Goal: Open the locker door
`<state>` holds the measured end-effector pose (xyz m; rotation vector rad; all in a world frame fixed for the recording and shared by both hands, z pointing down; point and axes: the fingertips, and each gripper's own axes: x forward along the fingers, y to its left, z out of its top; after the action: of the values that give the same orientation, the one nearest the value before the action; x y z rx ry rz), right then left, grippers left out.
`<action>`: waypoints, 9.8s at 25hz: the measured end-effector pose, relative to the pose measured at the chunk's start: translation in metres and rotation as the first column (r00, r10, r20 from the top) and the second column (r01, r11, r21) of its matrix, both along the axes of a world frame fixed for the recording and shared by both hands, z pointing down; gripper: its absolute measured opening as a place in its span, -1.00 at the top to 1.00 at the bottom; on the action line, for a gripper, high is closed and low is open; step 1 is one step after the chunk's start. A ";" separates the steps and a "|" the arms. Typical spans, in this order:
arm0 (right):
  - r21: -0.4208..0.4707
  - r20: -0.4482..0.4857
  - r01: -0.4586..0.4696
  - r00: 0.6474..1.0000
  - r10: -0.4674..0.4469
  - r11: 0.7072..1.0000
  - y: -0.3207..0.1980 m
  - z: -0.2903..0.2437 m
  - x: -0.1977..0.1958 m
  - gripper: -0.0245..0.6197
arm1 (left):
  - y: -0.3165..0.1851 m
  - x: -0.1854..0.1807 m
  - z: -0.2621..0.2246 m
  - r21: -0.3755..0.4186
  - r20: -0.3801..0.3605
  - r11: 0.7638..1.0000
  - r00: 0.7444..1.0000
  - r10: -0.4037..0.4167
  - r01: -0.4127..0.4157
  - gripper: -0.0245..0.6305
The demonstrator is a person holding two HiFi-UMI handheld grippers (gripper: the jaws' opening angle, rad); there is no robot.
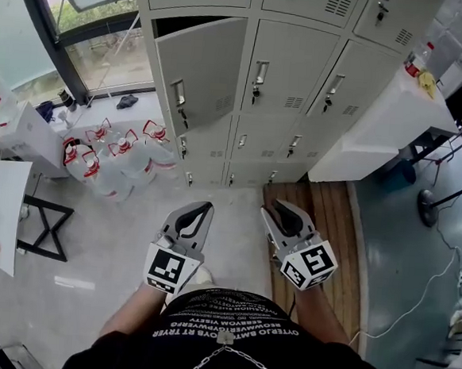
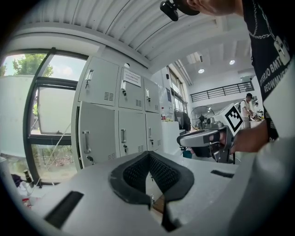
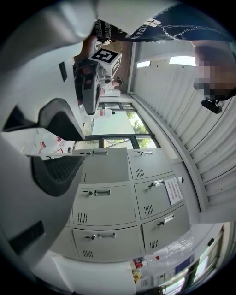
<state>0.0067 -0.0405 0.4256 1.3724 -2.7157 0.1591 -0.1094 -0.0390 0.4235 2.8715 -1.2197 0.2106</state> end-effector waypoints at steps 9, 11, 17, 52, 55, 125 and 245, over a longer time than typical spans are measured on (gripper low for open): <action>0.004 -0.035 -0.035 0.999 0.035 0.999 -0.043 -0.004 -0.024 0.62 | -0.050 -0.026 -0.005 0.020 -0.018 0.999 0.999 0.034 -0.034 0.94; 0.001 -0.035 -0.051 0.998 0.051 0.999 -0.049 -0.004 -0.027 0.62 | -0.057 -0.032 -0.004 0.021 -0.021 0.999 0.999 0.043 -0.042 0.94; -0.002 -0.051 -0.056 0.997 0.056 0.998 -0.062 -0.003 -0.038 0.62 | -0.069 -0.035 0.009 -0.005 -0.021 0.997 0.996 0.081 -0.081 0.94; -0.029 0.045 0.092 0.995 -0.091 0.995 -0.239 0.009 0.082 0.62 | -0.247 0.111 0.005 -0.008 0.045 1.000 0.999 -0.007 0.007 0.94; -0.026 0.045 0.112 0.993 -0.111 0.993 -0.256 0.007 0.097 0.62 | -0.262 0.124 0.004 -0.009 0.038 0.999 0.999 -0.032 0.032 0.94; -0.079 0.066 0.170 0.984 -0.165 0.982 -0.451 0.026 0.024 0.58 | -0.452 0.065 0.020 -0.035 0.063 0.995 0.994 -0.089 0.091 0.94; -0.002 -0.025 -0.057 0.998 0.057 0.998 -0.081 0.005 0.216 0.93 | -0.062 0.110 -0.007 -0.044 0.070 0.979 0.978 -0.196 0.199 0.94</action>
<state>0.2231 -0.1218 0.4308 1.4419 -2.6568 0.1495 0.0002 -0.1007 0.4162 2.6967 -1.4771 0.3292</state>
